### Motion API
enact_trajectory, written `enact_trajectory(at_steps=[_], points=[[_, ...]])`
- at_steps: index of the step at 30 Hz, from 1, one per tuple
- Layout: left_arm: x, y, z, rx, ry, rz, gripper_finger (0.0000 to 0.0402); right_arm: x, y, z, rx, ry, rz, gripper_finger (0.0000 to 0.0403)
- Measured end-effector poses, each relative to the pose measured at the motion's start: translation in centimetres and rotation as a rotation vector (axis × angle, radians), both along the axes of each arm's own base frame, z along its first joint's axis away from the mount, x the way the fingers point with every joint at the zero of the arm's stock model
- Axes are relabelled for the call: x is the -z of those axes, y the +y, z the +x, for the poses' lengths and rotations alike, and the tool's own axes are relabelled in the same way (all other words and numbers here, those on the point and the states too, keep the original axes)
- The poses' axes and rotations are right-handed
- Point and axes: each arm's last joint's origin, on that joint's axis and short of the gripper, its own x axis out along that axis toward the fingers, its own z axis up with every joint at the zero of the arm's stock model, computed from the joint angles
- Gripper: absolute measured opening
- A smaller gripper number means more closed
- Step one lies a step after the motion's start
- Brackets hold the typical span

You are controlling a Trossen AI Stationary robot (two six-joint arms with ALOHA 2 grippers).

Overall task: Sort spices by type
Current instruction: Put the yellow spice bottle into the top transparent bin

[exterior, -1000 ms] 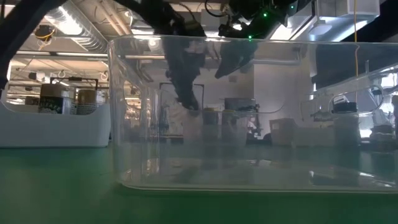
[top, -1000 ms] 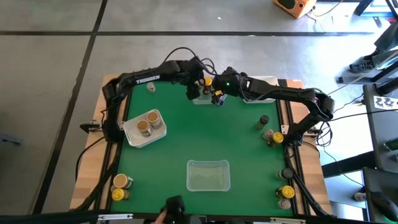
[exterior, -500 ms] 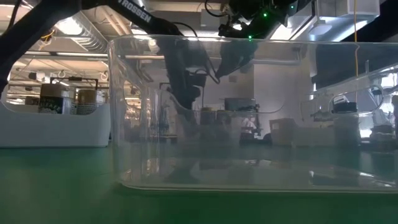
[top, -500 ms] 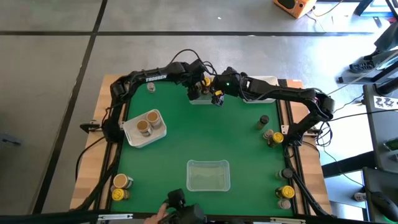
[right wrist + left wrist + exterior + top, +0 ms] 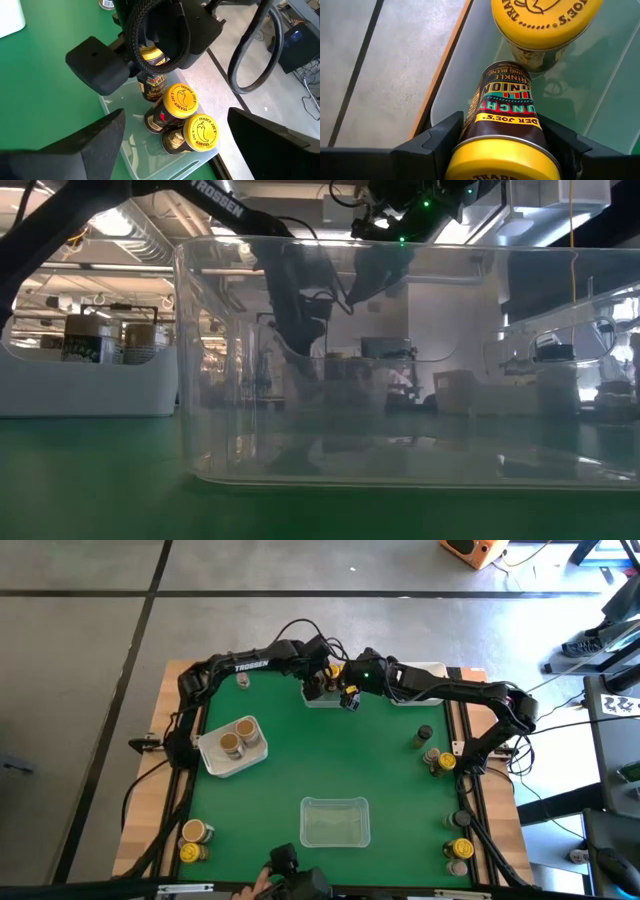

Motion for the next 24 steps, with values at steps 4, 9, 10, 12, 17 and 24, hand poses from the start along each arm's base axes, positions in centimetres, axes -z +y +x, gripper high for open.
enact_trajectory(at_steps=[4, 9, 10, 12, 17, 24], points=[[0.1, 0.0, 0.0, -0.047, -0.020, -0.005, 0.0222, 0.0, 0.0, 0.0, 0.000, 0.000, 0.000, 0.0351], [0.8, 0.2, 0.1, -0.081, 0.005, 0.009, 0.0226, 0.0, 0.0, 0.0, 0.000, 0.000, 0.000, 0.0351], [0.9, 0.2, 0.1, -0.084, 0.006, 0.008, 0.0232, 0.0, 0.0, 0.0, 0.000, 0.000, 0.000, 0.0351], [0.9, 0.2, 0.2, -0.098, -0.005, 0.008, 0.0249, 0.0, 0.0, 0.0, 0.000, 0.000, 0.000, 0.0351], [0.7, -0.1, 0.5, -0.067, 0.009, 0.040, 0.0297, 0.0, 0.0, 0.0, 0.000, 0.000, 0.000, 0.0351], [-0.4, -0.5, 0.2, 0.010, 0.055, 0.060, 0.0310, 0.0, 0.0, 0.0, 0.000, 0.001, 0.000, 0.0351]])
